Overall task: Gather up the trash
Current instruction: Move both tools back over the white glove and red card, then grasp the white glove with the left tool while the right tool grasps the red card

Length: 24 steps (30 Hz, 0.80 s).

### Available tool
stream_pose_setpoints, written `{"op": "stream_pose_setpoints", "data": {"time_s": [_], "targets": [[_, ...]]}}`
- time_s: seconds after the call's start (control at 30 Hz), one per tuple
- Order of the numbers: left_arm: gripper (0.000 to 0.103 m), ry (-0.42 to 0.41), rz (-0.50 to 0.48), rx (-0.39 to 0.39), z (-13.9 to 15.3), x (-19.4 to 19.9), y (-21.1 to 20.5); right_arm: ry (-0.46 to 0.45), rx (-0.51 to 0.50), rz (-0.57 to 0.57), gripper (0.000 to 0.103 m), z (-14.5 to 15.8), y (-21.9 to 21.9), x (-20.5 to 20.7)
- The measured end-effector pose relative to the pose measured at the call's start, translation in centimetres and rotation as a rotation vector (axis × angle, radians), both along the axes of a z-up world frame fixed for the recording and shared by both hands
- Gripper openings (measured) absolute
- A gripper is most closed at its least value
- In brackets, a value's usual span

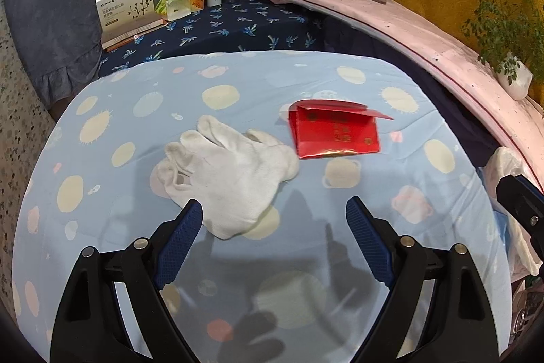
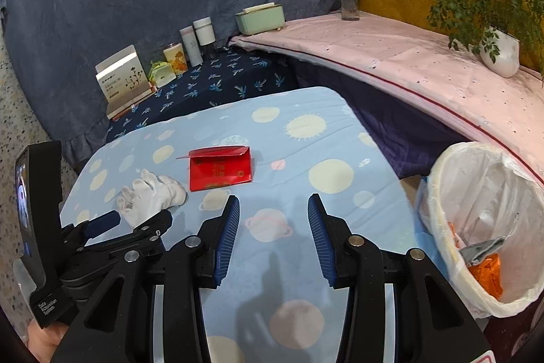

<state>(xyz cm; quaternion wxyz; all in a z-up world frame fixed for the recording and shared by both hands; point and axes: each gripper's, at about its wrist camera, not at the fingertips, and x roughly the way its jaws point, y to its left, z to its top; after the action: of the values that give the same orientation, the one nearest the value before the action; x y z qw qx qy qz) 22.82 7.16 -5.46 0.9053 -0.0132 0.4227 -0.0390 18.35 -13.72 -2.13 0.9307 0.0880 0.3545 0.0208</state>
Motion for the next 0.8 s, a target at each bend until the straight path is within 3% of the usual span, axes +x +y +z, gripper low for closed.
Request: {"op": "stream_pose_setpoints", "data": {"time_s": [0.4, 0.57, 0.8], "targets": [[0.078, 0.031, 0.018, 0.012, -2.7, 3.2, 2.4, 0.032, 0.002, 0.045, 0.041, -2.8, 3.2, 3.6], [0.065, 0.036, 0.007, 0.007, -3.2, 3.7, 2.9, 0.046, 0.001, 0.062, 0.042, -3.7, 4.2, 4.6], [0.035, 0.039, 0.004, -0.024, -3.1, 4.0, 3.7, 0.056, 0.0, 0.072, 0.042, -4.6, 5.2, 5.3]]}}
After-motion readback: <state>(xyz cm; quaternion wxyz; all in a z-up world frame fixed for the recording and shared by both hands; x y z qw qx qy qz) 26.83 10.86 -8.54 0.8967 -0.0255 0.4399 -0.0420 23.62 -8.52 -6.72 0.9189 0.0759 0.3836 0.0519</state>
